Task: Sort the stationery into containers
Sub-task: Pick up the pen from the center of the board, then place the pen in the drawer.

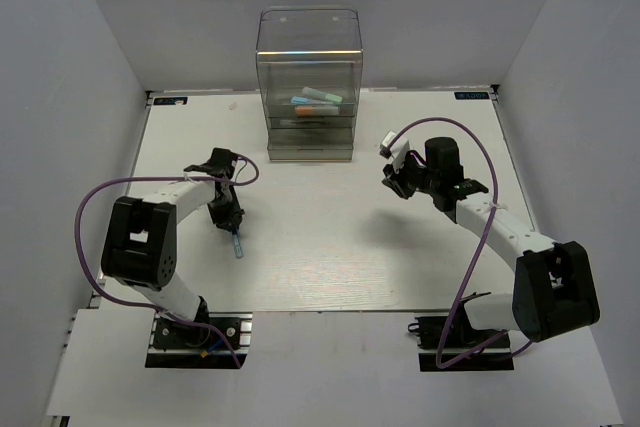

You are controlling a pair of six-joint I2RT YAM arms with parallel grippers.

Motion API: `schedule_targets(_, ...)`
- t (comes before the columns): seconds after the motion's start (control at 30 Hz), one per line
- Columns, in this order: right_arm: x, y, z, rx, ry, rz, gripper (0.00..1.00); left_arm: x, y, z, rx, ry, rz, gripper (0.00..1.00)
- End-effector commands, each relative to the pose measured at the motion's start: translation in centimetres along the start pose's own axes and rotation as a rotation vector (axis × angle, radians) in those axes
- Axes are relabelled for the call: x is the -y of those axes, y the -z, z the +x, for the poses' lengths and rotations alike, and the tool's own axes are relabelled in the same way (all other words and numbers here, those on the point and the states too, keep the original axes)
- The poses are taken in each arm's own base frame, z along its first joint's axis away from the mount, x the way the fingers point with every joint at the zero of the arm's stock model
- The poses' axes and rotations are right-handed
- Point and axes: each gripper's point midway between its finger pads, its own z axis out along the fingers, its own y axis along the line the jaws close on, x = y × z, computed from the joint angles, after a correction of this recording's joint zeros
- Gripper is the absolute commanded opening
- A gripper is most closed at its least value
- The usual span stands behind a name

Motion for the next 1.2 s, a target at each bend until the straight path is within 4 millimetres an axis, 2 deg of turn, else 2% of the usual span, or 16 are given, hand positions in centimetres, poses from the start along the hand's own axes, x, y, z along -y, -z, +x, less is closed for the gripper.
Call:
schedule_targets(0.0, 0.2, 0.3, -0.6, 0.022, -0.001, 0.005, 0.26, 0.4, -1.4, 2.0, -0.061, -0.015, 0.050, 0.20)
schedule_targets(0.03, 0.0, 0.2, -0.4, 0.017, -0.003, 0.001, 0.26, 1.2, -1.3, 2.0, -0.069, -0.014, 0.091, 0.13)
schedule_targets(0.13, -0.2, 0.4, -0.1, 0.003, -0.010, -0.008, 0.34, 4.0, -0.1, 1.0, -0.037, -0.014, 0.248, 0.06)
schedule_targets(0.17, -0.3, 0.3, 0.1, -0.003, -0.013, -0.013, 0.52, 5.0, 0.5, 0.4, -0.019, -0.017, 0.297, 0.05)
schedule_targets(0.2, -0.3, 0.4, 0.1, -0.002, -0.004, -0.016, 0.61, 6.1, 1.3, -0.3, 0.002, -0.012, 0.350, 0.03)
schedule_targets(0.23, -0.5, 0.4, 0.1, -0.003, 0.003, -0.022, 0.66, 8.0, 2.8, -1.3, 0.034, 0.007, 0.459, 0.00)
schedule_targets(0.27, -0.5, 0.4, 0.1, -0.003, 0.007, -0.026, 0.71, 9.0, 3.6, -1.9, 0.052, 0.019, 0.512, 0.00)
schedule_targets(0.37, -0.5, 0.5, 0.2, -0.006, 0.003, -0.026, 0.71, 13.3, 7.7, -4.1, 0.116, 0.066, 0.760, 0.00)
schedule_targets(0.47, -0.5, 0.4, 0.0, 0.000, 0.005, -0.027, 0.66, 16.4, 11.2, -7.0, 0.199, 0.141, 0.940, 0.00)
schedule_targets(0.53, -0.5, 0.5, -0.1, 0.003, 0.006, -0.026, 0.62, 17.3, 12.7, -7.9, 0.221, 0.184, 1.026, 0.00)
schedule_targets(0.57, -0.6, 0.4, -0.1, 0.003, 0.004, -0.029, 0.62, 18.2, 14.9, -9.5, 0.274, 0.224, 1.113, 0.00)
schedule_targets(0.63, -0.6, 0.5, -0.1, 0.003, 0.007, -0.029, 0.59, 18.9, 15.0, -10.7, 0.288, 0.285, 1.162, 0.00)
schedule_targets(0.67, -0.6, 0.5, 0.0, 0.002, 0.005, -0.030, 0.59, 19.4, 16.7, -12.0, 0.331, 0.321, 1.237, 0.00)
schedule_targets(0.77, -0.5, 0.5, -0.2, 0.008, 0.008, -0.029, 0.58, 20.3, 17.9, -14.4, 0.402, 0.413, 1.334, 0.00)
schedule_targets(0.9, -0.4, 0.5, -0.4, 0.010, 0.011, -0.022, 0.54, 20.8, 17.6, -17.4, 0.481, 0.556, 1.417, 0.00)
schedule_targets(1.17, -0.3, 0.8, -0.4, 0.010, 0.021, -0.011, 0.53, 21.3, 15.2, -19.8, 0.576, 0.735, 1.387, 0.00)
